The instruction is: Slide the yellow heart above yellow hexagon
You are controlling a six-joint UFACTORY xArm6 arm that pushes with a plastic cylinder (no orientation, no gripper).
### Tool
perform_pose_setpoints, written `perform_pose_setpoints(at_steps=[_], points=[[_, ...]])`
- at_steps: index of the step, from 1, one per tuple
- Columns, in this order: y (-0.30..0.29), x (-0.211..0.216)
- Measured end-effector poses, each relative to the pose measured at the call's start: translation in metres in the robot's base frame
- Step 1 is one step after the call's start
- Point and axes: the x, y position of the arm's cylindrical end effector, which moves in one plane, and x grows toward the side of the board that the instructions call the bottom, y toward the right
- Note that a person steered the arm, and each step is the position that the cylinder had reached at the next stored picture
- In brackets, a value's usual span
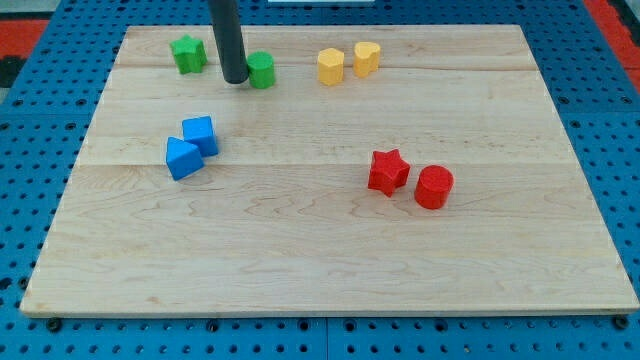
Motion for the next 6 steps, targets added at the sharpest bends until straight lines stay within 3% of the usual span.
perform_pose_setpoints(at_steps=[2,5,6], points=[[0.031,-0.055],[0.215,-0.092],[0.215,-0.071]])
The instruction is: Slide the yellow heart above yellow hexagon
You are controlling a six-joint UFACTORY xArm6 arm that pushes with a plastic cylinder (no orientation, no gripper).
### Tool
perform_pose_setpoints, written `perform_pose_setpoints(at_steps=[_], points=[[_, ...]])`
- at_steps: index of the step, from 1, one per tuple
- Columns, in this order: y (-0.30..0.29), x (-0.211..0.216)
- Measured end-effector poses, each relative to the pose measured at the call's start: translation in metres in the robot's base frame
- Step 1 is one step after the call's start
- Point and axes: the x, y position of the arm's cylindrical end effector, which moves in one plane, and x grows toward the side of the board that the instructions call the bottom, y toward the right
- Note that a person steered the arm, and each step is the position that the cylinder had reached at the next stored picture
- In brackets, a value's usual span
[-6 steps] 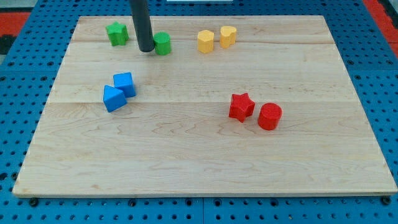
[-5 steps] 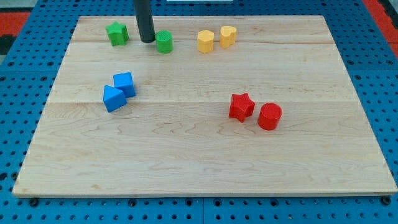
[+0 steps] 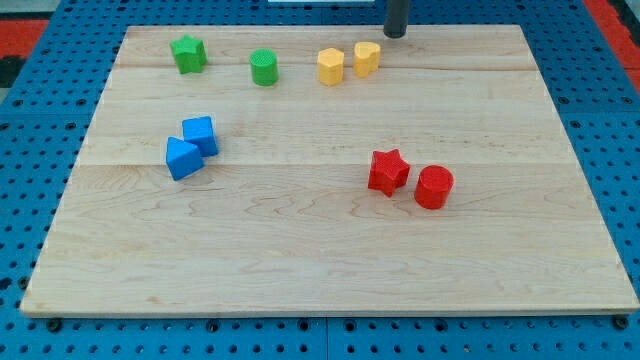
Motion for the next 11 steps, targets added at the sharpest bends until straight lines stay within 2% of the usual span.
perform_pose_setpoints(at_steps=[1,2,3,5,11], points=[[0.000,0.056],[0.000,0.057],[-0.027,0.057],[-0.027,0.054],[-0.029,0.000]])
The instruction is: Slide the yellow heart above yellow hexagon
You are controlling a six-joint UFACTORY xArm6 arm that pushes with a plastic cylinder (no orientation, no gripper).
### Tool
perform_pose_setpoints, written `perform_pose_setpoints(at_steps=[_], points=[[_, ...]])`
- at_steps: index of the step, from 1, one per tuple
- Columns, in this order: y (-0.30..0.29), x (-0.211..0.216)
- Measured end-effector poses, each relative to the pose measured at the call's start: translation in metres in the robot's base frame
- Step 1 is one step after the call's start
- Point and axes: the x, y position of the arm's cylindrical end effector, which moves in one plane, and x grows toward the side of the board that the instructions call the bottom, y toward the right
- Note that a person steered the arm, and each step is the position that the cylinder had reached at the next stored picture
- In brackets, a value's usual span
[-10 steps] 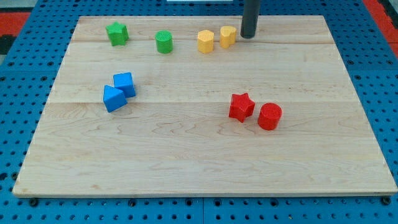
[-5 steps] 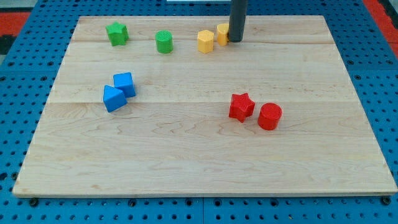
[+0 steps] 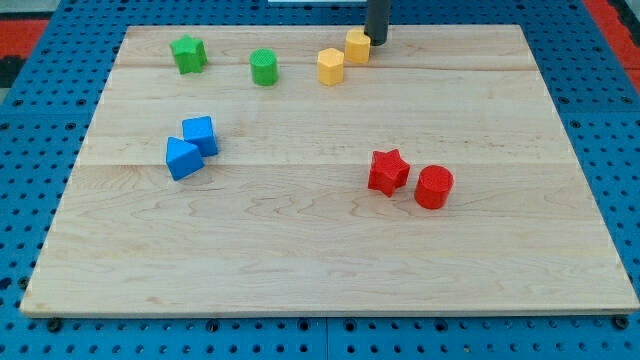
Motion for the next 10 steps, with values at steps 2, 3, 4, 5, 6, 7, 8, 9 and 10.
perform_pose_setpoints(at_steps=[2,3,4,5,6,7,8,9,10], points=[[-0.003,0.003],[-0.004,0.004],[-0.004,0.005],[-0.004,0.009],[-0.004,0.011],[-0.002,0.011],[0.008,0.012],[0.009,0.012],[0.004,0.012]])
